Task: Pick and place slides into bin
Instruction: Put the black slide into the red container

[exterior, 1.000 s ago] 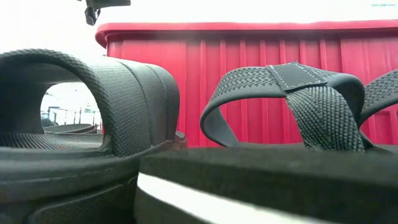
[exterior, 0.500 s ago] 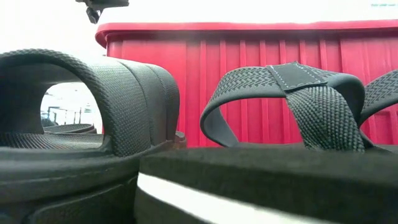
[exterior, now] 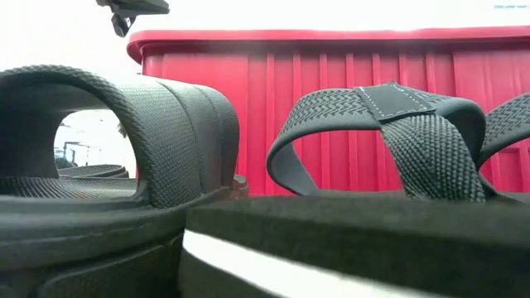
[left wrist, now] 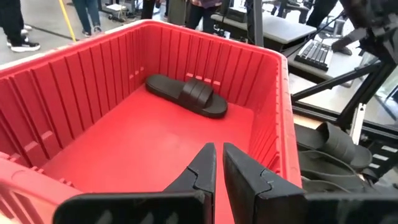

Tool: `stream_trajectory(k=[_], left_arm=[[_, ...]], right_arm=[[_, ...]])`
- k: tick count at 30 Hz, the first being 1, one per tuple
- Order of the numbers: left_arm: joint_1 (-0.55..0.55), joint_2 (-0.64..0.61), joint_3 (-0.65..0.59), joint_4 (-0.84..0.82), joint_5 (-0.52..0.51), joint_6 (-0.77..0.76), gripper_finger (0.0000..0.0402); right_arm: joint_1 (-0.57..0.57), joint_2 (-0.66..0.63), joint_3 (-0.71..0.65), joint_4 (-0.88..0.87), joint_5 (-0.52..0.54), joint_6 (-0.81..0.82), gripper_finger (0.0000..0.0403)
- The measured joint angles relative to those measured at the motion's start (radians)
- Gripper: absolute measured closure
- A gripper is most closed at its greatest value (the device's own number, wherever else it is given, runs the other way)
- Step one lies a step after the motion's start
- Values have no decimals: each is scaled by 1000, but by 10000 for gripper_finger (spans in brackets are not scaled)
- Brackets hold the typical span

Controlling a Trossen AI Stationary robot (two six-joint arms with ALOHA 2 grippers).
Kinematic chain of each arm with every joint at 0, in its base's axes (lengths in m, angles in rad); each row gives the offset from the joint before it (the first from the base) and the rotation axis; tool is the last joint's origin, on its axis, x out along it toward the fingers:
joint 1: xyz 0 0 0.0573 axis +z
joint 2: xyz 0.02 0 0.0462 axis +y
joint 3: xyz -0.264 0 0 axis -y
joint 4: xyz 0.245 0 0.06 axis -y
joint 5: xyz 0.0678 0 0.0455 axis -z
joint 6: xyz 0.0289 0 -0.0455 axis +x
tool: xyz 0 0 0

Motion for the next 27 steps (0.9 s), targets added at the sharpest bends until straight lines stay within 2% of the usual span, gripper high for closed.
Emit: stream_trajectory(k=[5,9,11,14,18,21,27], left_arm=[[0,0,0,1,-15,3,376],[0,0,0,1,-16,-16,376],[0,0,0,1,-14,-17,376],[0,0,0,1,-14,-10,376],[0,0,0,1,-10,3,376],[0,0,0,0,-9,2,376],[0,0,0,0,-9,9,376]], right_arm=[[69,52,-1,-75,109,5,403],[75,94,-1,-180,221,19,403],[74,112,-9,-183,236,49,403],[75,142,-45,-149,193,83,403],[73,166,-126,-29,48,128,381],[71,177,-194,47,-30,226,347],[23,171,-279,126,-30,390,252]])
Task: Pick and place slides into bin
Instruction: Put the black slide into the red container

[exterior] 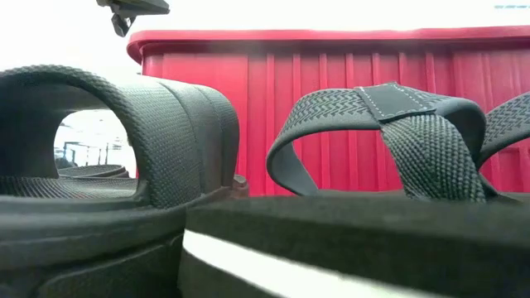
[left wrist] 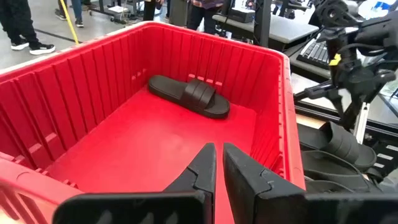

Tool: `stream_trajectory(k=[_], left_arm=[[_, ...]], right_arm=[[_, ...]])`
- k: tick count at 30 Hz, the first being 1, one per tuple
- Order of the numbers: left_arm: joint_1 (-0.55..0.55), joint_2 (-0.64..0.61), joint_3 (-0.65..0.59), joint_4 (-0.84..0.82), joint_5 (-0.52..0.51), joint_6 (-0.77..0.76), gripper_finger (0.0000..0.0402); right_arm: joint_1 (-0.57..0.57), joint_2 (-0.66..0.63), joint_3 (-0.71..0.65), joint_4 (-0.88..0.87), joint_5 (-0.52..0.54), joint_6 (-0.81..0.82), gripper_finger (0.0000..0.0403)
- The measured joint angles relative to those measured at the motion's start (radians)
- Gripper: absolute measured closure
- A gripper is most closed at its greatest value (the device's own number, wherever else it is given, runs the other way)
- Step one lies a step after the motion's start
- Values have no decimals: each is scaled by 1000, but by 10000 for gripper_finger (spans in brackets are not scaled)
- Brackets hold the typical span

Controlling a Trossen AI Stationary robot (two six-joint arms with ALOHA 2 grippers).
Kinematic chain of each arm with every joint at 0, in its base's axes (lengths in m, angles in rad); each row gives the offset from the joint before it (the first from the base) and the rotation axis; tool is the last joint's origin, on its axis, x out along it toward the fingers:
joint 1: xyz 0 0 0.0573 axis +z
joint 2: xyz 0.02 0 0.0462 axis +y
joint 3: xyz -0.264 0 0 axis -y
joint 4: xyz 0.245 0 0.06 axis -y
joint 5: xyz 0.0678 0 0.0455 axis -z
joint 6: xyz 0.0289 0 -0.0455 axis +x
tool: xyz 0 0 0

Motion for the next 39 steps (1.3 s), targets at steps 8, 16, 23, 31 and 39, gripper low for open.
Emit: stream_trajectory(k=[8,16,23,31,39], left_arm=[[0,0,0,-1,2,6,376],[0,0,0,-1,7,8,376],[0,0,0,-1,54,6,376],[0,0,0,-1,55,-6,376],[0,0,0,0,54,-5,376]], right_arm=[[-51,-1,-89,152,-2,14,166],[-62,0,-189,214,0,103,158],[-62,0,-272,358,-3,156,158],[-58,-1,-359,561,-8,209,158],[-15,0,-372,559,-26,197,159]])
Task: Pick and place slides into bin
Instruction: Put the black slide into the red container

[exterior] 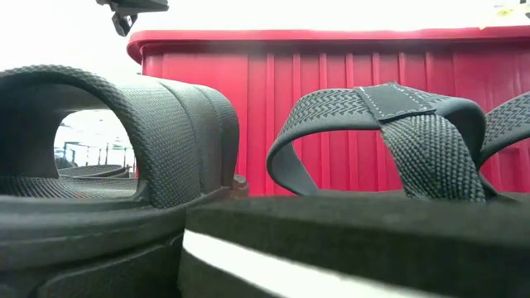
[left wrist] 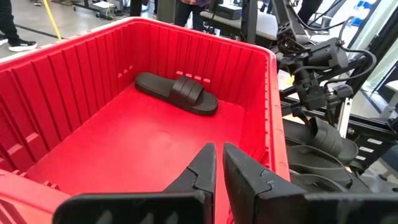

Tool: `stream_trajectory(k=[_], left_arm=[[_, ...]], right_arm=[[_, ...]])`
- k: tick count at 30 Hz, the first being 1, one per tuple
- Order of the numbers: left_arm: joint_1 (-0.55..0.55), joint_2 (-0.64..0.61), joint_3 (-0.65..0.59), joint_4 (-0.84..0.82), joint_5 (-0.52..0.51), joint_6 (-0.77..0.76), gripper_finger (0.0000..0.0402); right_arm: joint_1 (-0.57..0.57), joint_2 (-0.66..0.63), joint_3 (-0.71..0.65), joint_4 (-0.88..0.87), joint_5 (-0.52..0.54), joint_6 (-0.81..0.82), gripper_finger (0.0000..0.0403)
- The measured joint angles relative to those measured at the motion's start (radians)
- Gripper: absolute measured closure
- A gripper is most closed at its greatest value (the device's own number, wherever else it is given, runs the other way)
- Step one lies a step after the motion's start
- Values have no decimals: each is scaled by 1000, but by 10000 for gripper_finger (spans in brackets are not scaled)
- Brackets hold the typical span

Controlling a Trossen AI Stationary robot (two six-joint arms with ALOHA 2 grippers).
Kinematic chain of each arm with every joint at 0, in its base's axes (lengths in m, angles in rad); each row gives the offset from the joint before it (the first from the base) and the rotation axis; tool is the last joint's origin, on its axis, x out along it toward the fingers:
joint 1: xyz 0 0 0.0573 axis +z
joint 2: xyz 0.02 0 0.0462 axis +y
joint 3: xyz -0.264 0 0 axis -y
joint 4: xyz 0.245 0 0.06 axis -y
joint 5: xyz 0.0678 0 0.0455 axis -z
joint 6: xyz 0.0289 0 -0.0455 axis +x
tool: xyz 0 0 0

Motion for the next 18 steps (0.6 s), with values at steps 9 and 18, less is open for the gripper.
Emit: stream_trajectory(k=[9,18], left_arm=[[0,0,0,0,-2,5,376],[0,0,0,0,-3,5,376]], right_arm=[[37,0,0,0,53,-5,215],[68,2,0,109,45,42,375]])
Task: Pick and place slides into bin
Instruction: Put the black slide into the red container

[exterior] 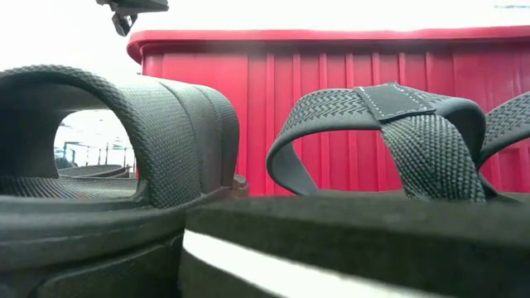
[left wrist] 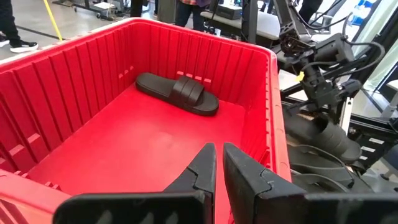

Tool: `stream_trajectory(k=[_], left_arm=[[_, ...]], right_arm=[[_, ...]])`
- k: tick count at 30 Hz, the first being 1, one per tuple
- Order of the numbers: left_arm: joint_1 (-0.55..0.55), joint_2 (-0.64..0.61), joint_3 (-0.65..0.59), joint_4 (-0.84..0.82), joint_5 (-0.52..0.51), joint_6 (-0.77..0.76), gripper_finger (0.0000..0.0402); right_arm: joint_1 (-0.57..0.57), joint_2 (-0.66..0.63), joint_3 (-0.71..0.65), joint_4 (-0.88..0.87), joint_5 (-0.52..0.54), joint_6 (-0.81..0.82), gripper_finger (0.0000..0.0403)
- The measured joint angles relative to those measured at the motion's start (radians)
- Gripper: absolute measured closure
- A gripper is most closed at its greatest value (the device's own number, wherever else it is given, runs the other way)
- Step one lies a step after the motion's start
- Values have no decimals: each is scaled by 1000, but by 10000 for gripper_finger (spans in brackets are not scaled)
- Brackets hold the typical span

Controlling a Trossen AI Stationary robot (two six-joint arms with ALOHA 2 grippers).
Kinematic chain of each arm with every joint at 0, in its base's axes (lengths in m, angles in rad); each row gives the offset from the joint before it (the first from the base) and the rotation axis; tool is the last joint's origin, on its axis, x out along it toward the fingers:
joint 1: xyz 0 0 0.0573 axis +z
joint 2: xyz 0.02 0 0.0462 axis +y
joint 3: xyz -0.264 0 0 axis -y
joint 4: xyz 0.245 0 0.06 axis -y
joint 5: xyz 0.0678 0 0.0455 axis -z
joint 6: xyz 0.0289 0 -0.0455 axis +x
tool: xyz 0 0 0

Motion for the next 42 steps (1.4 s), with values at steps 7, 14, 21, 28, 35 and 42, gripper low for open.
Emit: stream_trajectory(k=[7,14,21,28,35,42], left_arm=[[0,0,0,0,0,0,376],[0,0,0,0,0,-1,376],[0,0,0,0,0,3,376],[0,0,0,12,0,8,376],[0,0,0,11,0,8,376],[0,0,0,8,0,77,376]], right_arm=[[1,-3,17,277,-156,10,395],[-3,-3,204,159,-247,-80,398],[-45,-2,584,-463,-308,-358,399],[-200,-3,966,-1057,-188,-614,398],[-417,-6,1277,-1473,251,-872,399],[-699,-49,1390,-1642,615,-988,399]])
